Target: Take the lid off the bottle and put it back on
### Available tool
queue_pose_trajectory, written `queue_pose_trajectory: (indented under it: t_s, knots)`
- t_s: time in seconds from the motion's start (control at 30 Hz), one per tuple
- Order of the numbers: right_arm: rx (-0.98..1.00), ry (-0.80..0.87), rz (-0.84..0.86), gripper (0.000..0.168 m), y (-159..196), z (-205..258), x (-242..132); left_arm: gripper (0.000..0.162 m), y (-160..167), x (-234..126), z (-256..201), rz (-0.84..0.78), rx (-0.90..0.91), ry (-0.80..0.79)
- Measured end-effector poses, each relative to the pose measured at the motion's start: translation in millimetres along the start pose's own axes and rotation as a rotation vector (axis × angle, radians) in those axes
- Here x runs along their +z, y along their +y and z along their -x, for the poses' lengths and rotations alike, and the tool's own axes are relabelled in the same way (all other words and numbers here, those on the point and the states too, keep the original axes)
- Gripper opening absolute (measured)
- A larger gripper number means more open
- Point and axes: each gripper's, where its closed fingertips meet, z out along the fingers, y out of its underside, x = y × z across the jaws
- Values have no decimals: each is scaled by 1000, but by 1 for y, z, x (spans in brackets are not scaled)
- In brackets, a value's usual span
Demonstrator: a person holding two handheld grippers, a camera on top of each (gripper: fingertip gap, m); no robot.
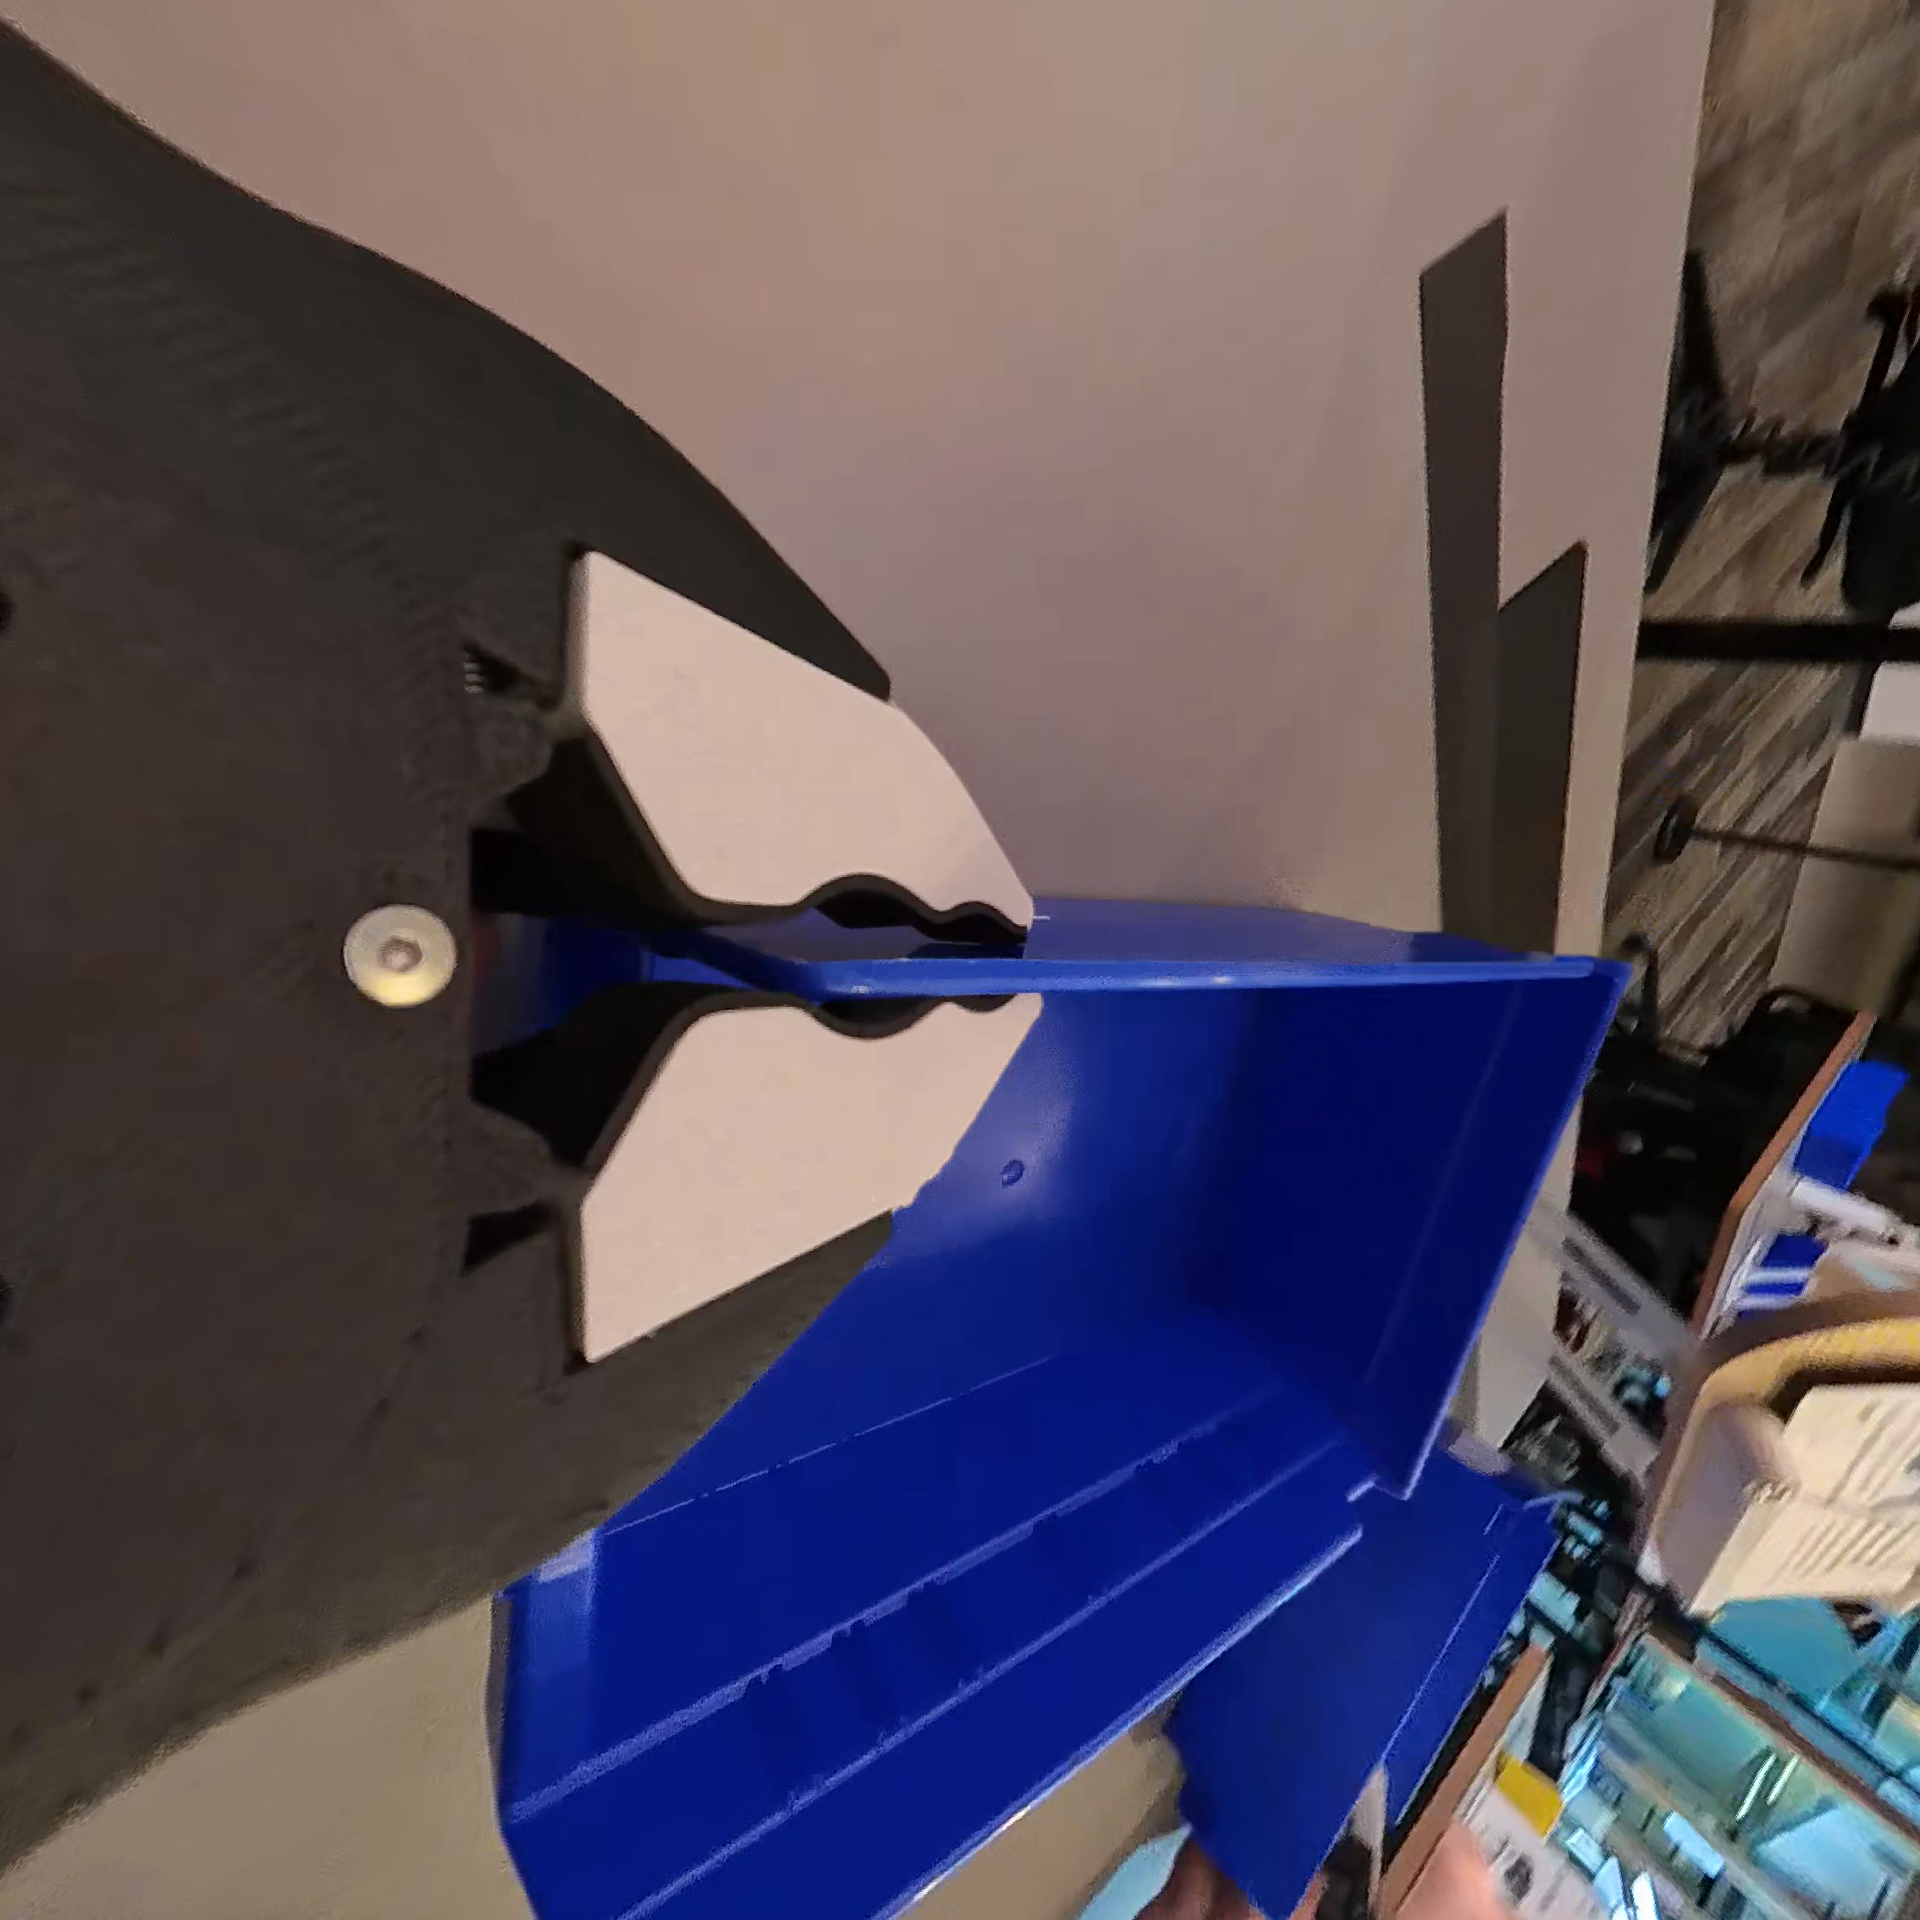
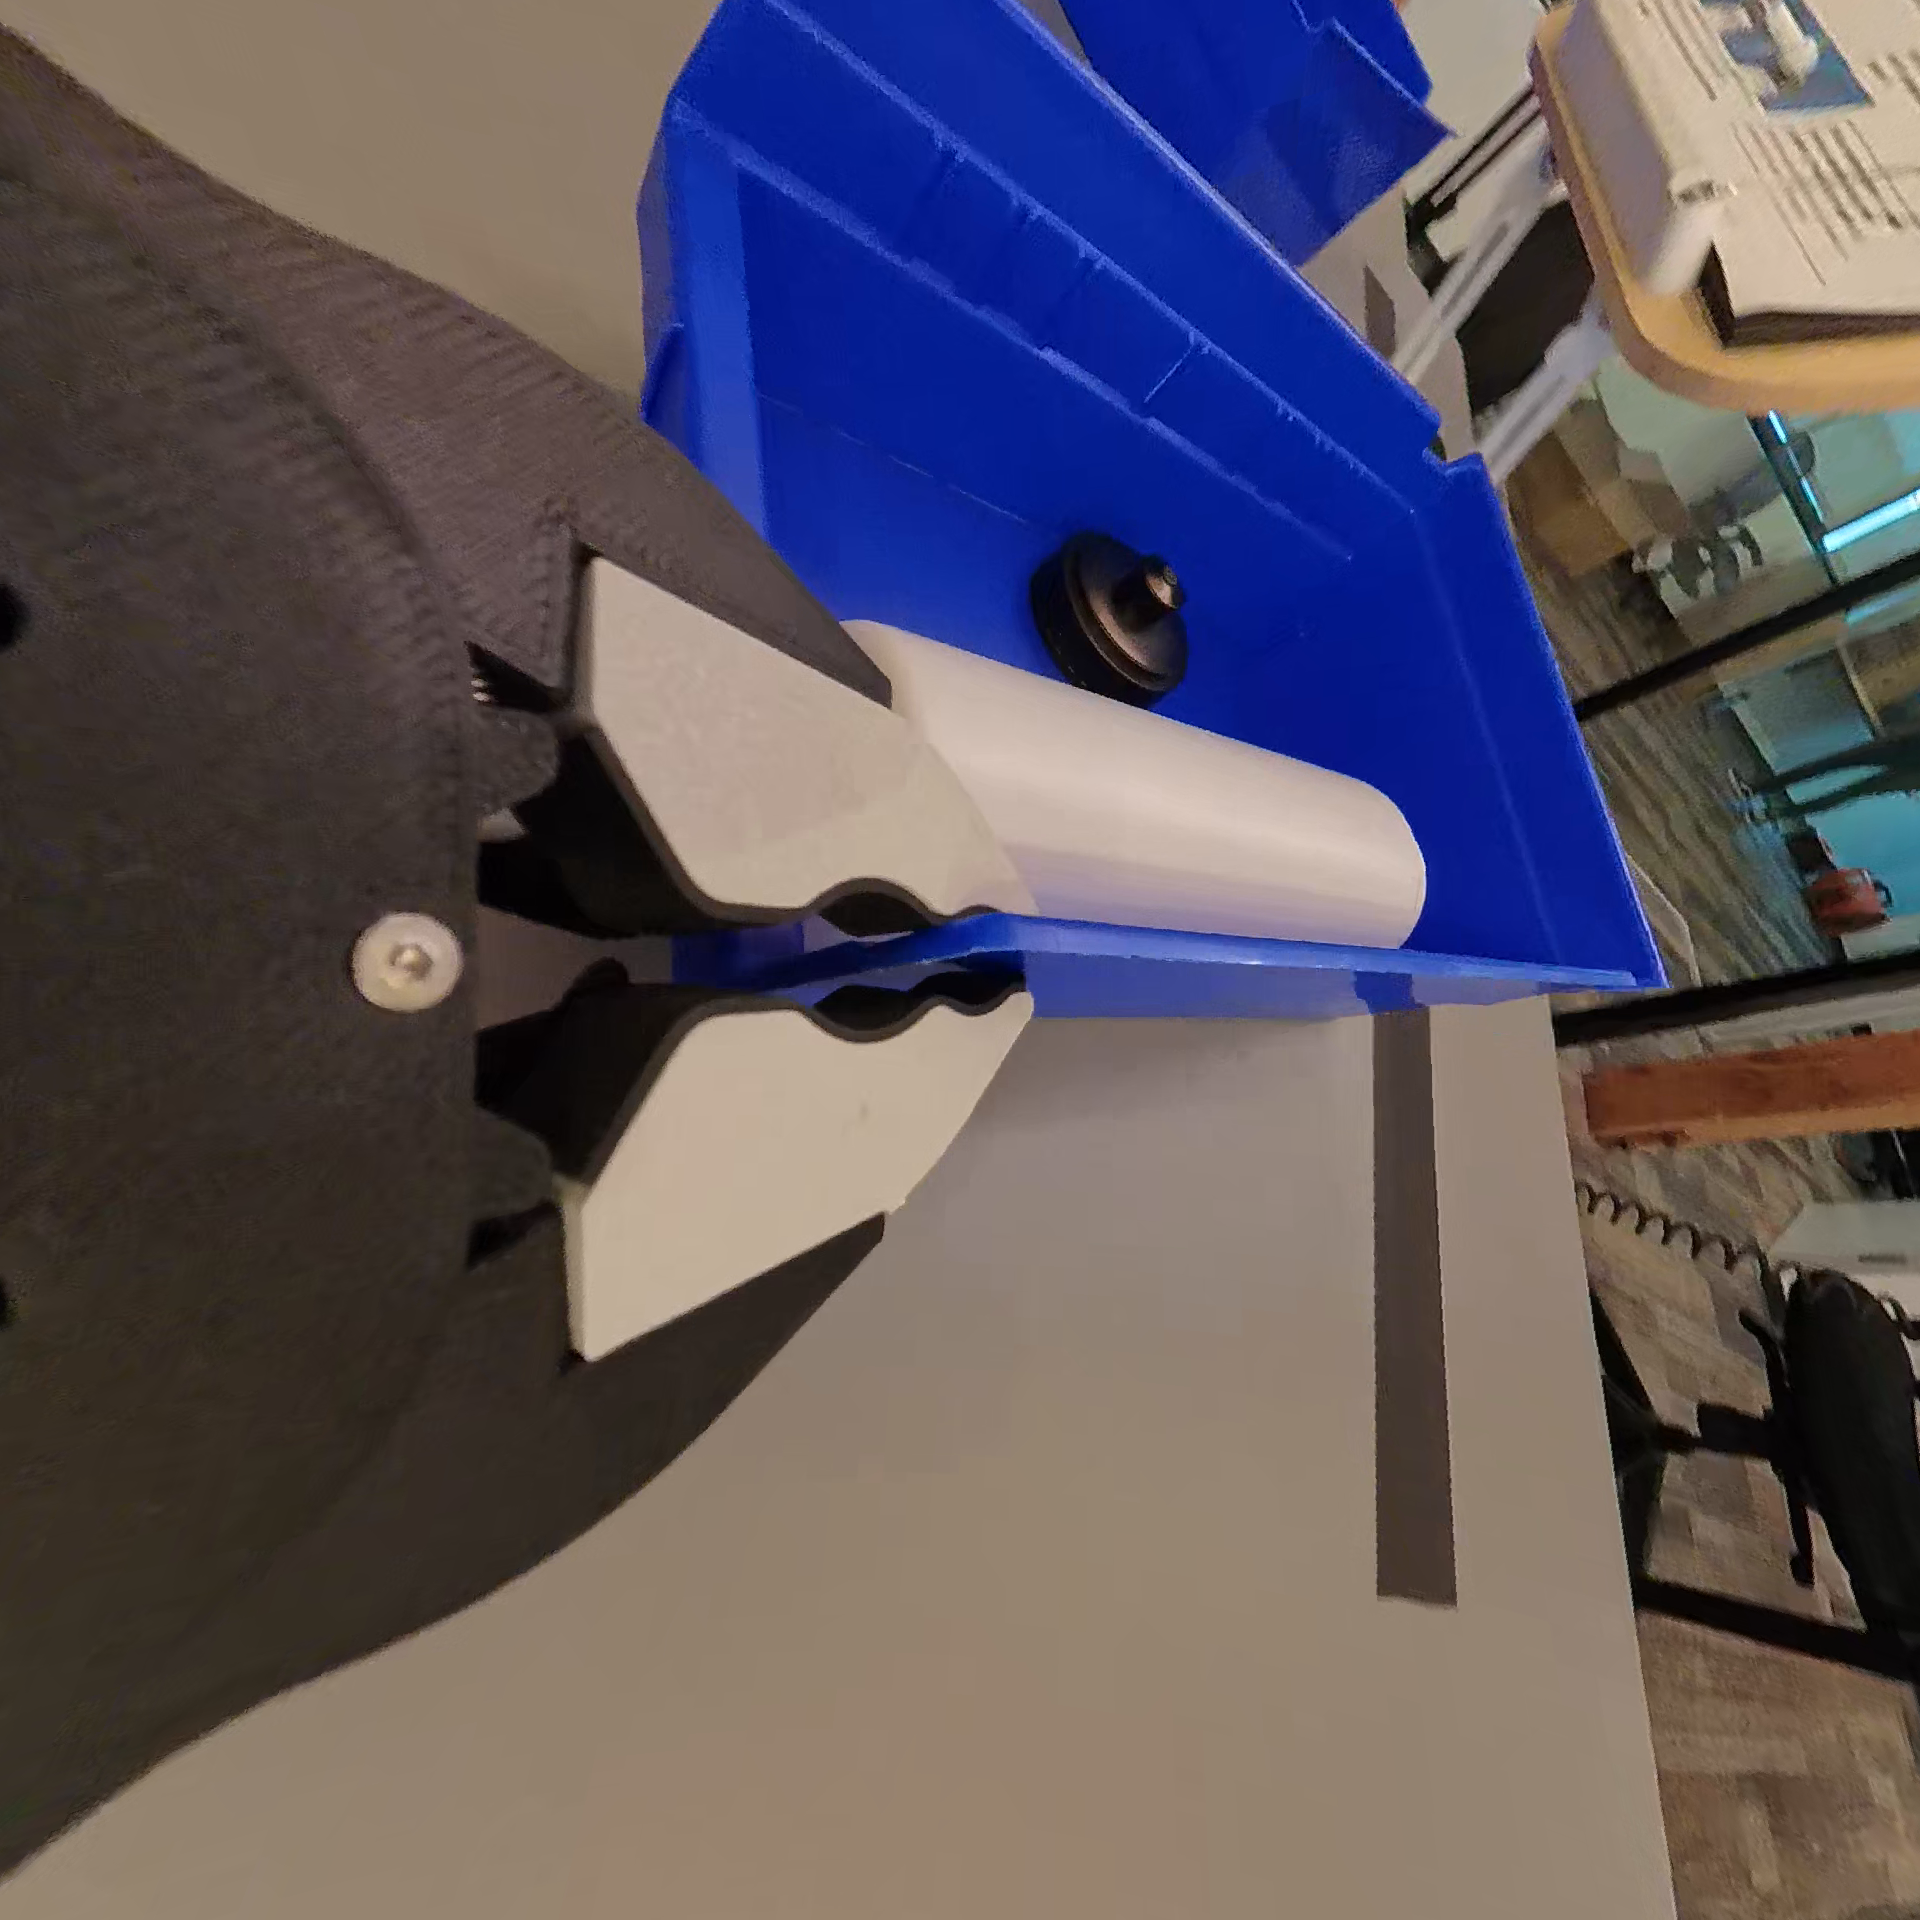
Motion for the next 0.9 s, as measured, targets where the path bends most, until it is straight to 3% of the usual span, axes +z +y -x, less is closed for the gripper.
queue_pose_trajectory:
  t_s: [0.4,0.9]
  knots:
    - [-89,-186,61,5,18,48,-9,7,41,-19,-91,118,71,330]
    - [-166,-401,126,4,23,113,32,8,69,43,-237,227,182,704]
